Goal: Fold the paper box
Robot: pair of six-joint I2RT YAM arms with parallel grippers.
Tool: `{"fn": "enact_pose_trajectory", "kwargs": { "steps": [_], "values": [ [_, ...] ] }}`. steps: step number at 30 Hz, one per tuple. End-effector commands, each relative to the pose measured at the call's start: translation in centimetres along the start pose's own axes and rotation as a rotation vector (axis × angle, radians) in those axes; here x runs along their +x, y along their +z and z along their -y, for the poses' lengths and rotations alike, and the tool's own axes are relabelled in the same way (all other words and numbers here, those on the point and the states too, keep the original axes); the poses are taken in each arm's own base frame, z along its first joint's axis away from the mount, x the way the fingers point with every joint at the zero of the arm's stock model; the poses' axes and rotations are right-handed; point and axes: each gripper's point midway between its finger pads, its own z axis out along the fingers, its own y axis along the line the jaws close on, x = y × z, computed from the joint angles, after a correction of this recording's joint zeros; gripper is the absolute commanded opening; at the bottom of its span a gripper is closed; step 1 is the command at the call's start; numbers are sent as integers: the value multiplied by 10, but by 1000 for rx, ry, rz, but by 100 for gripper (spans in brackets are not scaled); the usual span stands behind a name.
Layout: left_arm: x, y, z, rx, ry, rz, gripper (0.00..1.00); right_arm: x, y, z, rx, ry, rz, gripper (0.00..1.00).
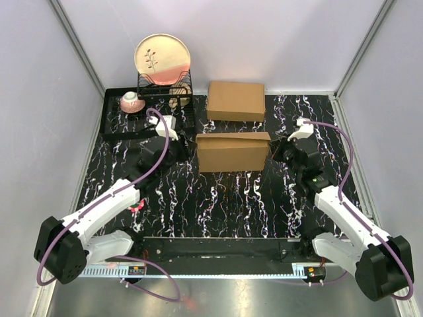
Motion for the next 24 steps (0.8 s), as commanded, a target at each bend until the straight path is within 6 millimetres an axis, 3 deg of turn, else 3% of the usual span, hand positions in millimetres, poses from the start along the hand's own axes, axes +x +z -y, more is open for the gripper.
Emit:
{"fn": "enact_pose_trajectory", "kwargs": {
  "steps": [1, 3, 13, 24],
  "values": [
    [-50, -5, 22, 83, -10, 149, 50, 39, -5, 19, 79, -9, -150, 0],
    [-55, -3, 25, 88, 4, 149, 49, 38, -4, 19, 79, -9, -150, 0],
    [-37, 20, 18, 60, 23, 83, 45, 37, -4, 17, 70, -8, -151, 0],
    [-43, 25, 17, 62, 26, 95, 30, 38, -4, 16, 64, -6, -150, 0]
  ]
}}
